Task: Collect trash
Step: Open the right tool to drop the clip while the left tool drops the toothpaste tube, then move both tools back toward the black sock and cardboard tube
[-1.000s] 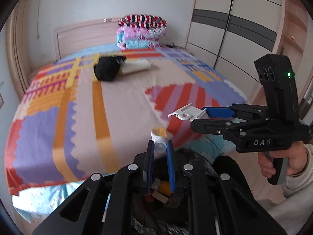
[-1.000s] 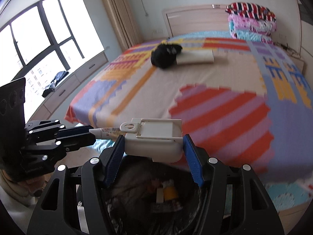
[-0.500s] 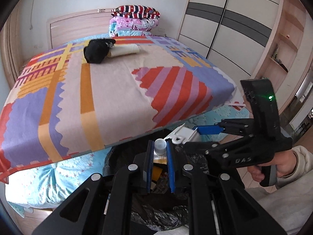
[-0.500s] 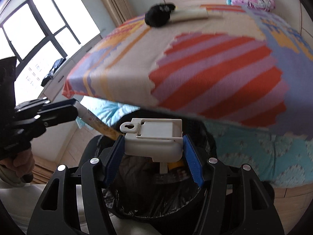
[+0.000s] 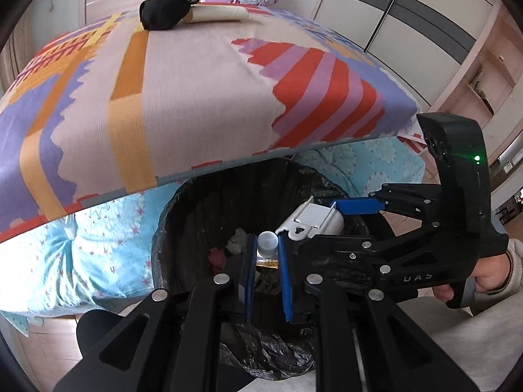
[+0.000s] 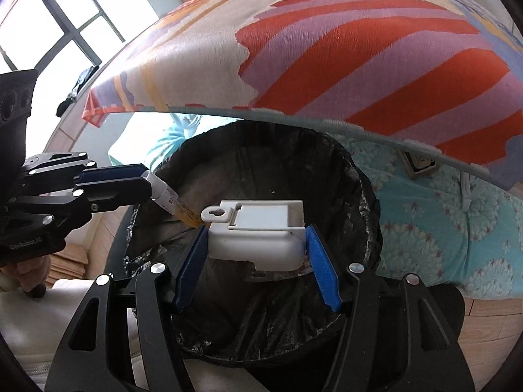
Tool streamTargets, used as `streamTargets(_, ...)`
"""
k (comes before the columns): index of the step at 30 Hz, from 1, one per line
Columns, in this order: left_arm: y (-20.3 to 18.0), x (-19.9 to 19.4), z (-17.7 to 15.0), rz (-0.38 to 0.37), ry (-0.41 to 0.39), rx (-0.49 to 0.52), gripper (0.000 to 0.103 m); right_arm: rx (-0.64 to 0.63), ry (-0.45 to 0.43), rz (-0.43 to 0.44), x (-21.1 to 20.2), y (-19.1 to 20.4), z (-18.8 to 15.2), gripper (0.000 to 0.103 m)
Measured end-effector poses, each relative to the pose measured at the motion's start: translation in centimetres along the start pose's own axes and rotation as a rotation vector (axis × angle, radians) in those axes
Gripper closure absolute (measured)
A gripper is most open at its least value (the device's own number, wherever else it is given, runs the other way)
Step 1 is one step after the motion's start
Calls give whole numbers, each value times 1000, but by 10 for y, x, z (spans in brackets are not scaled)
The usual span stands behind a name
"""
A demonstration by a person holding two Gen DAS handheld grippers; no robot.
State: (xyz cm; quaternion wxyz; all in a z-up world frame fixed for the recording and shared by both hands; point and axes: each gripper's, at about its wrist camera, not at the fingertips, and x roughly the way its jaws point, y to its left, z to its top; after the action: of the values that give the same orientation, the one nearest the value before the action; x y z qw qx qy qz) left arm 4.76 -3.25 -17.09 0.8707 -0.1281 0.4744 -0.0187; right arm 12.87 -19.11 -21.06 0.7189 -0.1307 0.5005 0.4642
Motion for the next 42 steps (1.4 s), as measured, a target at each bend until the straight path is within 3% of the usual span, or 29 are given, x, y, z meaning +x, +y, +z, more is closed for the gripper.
streamTargets(12,1,10,-1,41,52,4,88,9,-10,3,-4,-3,5,42)
streamTargets(13,1,9,0,51,51,6,85,9,-13,2,-6,-3,6,42)
streamTargets(15,2,6,1,58,35,7,66,9,-24,-1,-10,-3,8,42)
streamTargets(16,2,3,2,57,21,6,49,8,-29,-3,-12,-4,9,42)
streamTargets(17,3,0,3,55,4,2,44,5,-38,-5,-15,-4,12,42)
streamTargets(30,14,-38,40,114,-118,41,44,-70,-149,-34,-55,7,43,42)
streamTargets(33,16,-44,51,124,-141,52,44,-86,-184,-40,-64,8,54,34)
streamTargets(39,23,-56,75,134,-193,68,44,-118,-247,-63,-80,10,79,30)
streamTargets(42,28,-61,86,145,-214,69,37,-124,-275,-77,-83,8,94,25)
